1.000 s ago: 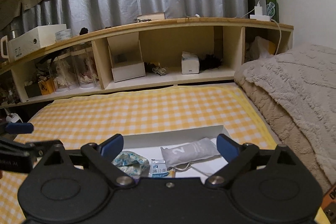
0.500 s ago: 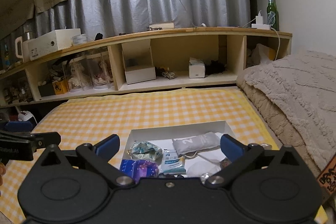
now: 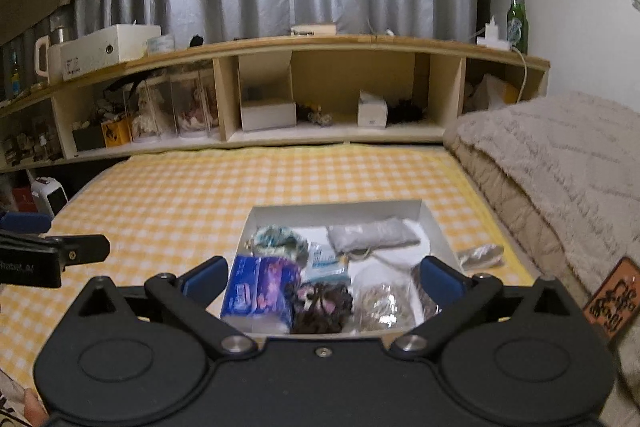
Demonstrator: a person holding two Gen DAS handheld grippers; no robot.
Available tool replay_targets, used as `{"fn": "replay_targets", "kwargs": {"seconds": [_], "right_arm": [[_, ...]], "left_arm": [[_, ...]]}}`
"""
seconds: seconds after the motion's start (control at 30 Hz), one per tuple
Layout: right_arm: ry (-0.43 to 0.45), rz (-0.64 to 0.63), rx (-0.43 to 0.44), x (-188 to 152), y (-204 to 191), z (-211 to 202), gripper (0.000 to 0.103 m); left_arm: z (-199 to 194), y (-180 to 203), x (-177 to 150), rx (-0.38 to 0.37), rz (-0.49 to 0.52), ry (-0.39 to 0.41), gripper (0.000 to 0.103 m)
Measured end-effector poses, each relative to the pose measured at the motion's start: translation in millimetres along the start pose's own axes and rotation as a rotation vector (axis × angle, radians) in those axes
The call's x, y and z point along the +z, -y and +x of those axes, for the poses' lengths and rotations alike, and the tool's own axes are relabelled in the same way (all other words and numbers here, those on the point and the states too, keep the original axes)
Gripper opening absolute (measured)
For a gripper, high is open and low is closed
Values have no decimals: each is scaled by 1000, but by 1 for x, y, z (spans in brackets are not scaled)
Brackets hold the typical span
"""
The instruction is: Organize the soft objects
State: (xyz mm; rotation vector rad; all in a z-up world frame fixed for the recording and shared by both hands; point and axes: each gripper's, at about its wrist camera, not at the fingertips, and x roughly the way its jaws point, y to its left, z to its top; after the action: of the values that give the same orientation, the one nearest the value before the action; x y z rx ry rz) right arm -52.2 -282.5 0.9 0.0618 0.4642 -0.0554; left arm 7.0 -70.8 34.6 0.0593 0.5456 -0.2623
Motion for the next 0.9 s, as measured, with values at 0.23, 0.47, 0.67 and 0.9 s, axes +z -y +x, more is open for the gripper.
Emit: {"fn": "replay_targets", "kwargs": {"seconds": [0.23,0.47,0.67,0.9], "right_arm": [[-27,3,-35,-21,-5,2,103],[5,-5,-79,-30,-7,-2,103],[17,-40,-106,-35,-14,-2,103],[20,-36,-113,-37,-14,-3,103]], "left_arm": [[-1,1,-18,22,10,-19,103],[3,0,-28,51,19,-34,103],[5,0,-35,59,16,-39,103],[9,-1,-38,65,4,-54,103]]}}
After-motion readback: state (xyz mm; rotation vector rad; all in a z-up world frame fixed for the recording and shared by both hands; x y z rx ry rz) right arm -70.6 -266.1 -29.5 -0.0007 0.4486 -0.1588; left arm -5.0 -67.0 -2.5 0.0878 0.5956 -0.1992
